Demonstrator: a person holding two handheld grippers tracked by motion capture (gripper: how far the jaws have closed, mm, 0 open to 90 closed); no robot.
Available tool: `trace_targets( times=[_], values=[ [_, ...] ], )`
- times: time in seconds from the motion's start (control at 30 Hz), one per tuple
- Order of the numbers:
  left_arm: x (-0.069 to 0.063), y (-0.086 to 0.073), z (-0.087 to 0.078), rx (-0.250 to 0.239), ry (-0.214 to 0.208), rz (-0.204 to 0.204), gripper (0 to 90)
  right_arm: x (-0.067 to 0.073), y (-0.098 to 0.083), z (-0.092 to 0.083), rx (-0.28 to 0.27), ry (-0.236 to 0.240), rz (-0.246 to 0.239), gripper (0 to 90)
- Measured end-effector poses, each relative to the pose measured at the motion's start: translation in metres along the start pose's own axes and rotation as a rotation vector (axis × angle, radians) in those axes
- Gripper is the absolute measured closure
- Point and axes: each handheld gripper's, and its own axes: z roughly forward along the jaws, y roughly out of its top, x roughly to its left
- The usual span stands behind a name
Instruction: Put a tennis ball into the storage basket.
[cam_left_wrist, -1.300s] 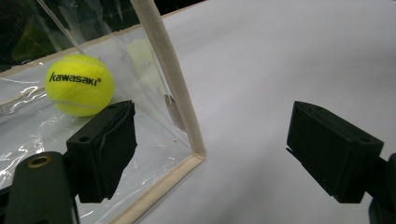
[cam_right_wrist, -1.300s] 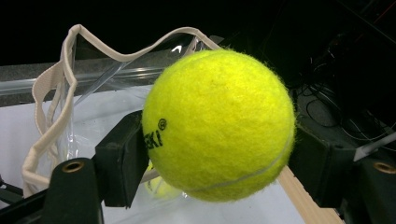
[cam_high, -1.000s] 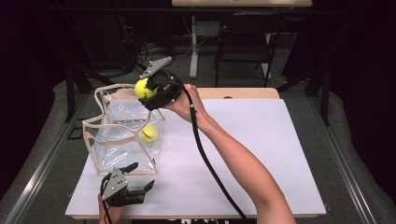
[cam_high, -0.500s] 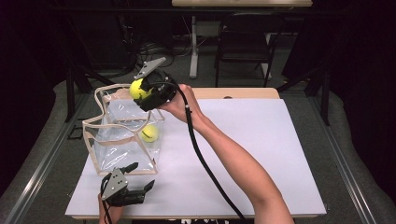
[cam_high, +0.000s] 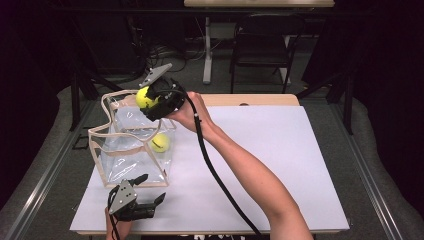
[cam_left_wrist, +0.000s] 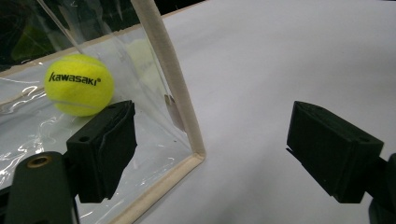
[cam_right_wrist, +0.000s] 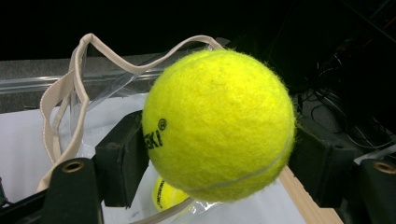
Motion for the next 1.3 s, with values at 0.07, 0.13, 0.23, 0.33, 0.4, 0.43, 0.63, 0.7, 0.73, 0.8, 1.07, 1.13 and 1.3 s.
trace_targets(
  times=[0.07, 0.13, 0.23, 0.33, 0.4, 0.43, 0.63, 0.7, 0.73, 0.8, 1.07, 1.13, 1.3],
  values=[
    [0.000, 0.000, 0.000, 0.002, 0.000, -0.002, 15.9, 0.001, 0.000, 0.001, 0.003, -0.001, 0.000, 26.2],
    [0.000, 0.000, 0.000, 0.000, -0.001, 0.000, 16.0, 0.002, 0.001, 0.002, 0.001, -0.002, -0.003, 26.2],
    [0.000, 0.000, 0.000, 0.000, 0.001, -0.001, 16.0, 0.002, 0.001, 0.003, 0.005, -0.001, -0.001, 26.1],
    [0.000, 0.000, 0.000, 0.001, 0.002, -0.002, 15.9, 0.003, 0.001, 0.004, -0.001, 0.002, 0.005, 26.1],
    [0.000, 0.000, 0.000, 0.002, 0.000, 0.000, 15.9, 0.004, 0.001, 0.006, 0.001, 0.003, 0.004, 26.1],
    [0.000, 0.000, 0.000, 0.001, -0.001, 0.001, 15.9, 0.005, 0.001, 0.007, 0.000, 0.004, 0.002, 26.1],
    [0.000, 0.000, 0.000, 0.001, 0.001, 0.000, 15.9, 0.008, 0.002, 0.011, 0.003, 0.008, -0.009, 26.1],
    [0.000, 0.000, 0.000, 0.001, 0.002, -0.002, 16.0, 0.009, 0.002, 0.012, 0.004, 0.010, -0.006, 26.1],
    [0.000, 0.000, 0.000, 0.002, 0.001, 0.001, 15.9, 0.009, 0.002, 0.013, 0.008, 0.011, -0.006, 26.1],
    [0.000, 0.000, -0.001, 0.002, 0.001, -0.002, 15.9, 0.009, 0.002, 0.015, 0.015, 0.016, -0.002, 26.1],
    [0.000, 0.000, -0.001, 0.002, 0.002, -0.002, 16.0, 0.009, 0.000, 0.019, 0.024, 0.015, -0.001, 26.1],
    [0.000, 0.000, -0.001, 0.000, 0.001, -0.004, 15.9, 0.010, 0.000, 0.020, 0.025, 0.016, 0.001, 26.1],
    [0.000, 0.000, -0.001, 0.000, 0.000, -0.004, 16.0, 0.012, 0.000, 0.024, 0.036, 0.020, -0.004, 26.1]
  ],
)
